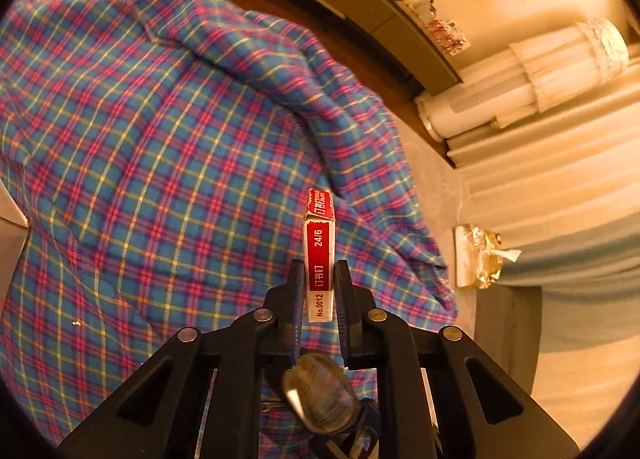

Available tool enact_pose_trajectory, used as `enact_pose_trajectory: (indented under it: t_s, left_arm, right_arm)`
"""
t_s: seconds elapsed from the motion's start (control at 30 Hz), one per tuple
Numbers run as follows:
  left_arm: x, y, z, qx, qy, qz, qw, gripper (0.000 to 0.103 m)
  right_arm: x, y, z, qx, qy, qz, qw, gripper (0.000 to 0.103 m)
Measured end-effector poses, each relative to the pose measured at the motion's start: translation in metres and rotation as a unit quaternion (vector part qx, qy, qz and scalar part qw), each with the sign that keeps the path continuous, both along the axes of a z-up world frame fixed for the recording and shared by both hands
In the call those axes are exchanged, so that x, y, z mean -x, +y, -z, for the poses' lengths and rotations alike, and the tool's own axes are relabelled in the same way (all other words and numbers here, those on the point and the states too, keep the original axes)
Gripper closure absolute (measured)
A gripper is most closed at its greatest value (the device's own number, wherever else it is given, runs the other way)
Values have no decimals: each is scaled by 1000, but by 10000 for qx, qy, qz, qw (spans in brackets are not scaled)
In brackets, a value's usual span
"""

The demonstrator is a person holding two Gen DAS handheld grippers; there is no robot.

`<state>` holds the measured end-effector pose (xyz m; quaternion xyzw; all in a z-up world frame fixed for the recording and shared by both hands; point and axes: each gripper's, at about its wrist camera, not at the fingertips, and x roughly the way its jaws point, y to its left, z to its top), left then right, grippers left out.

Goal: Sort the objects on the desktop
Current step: 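Grasp the black glasses with the right tool while the left tool grasps the red-white card box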

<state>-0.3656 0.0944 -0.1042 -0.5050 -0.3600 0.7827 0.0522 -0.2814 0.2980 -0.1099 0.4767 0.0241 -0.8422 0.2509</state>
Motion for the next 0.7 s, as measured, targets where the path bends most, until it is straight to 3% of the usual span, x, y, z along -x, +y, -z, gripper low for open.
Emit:
enact_pose_trajectory:
  t_s: [0.17,0.27,0.3,0.4,0.47,0.7]
  left_arm:
    - [11,5,-5,257,-25,123,9996,88]
    - [28,12,4,410,-133,31,9991,67]
    - [34,15,7,402,-192,49,9990,66]
    - [47,24,19,390,-370,291,9981,72]
    - [51,28,21,497,-379,428,9971,85]
    - [43,25,7,735,-125,519,9959,89]
  right_arm:
    - [-5,0,-2,13,-31,-24,10000,53]
    - [-8,5,-1,-15,-40,48,10000,53]
    - [-7,9,0,31,-75,85,9999,53]
    - [-5,19,7,73,-179,156,9997,53]
    - [-4,20,11,42,-225,137,9996,53]
    - [-4,23,13,92,-215,71,9997,53]
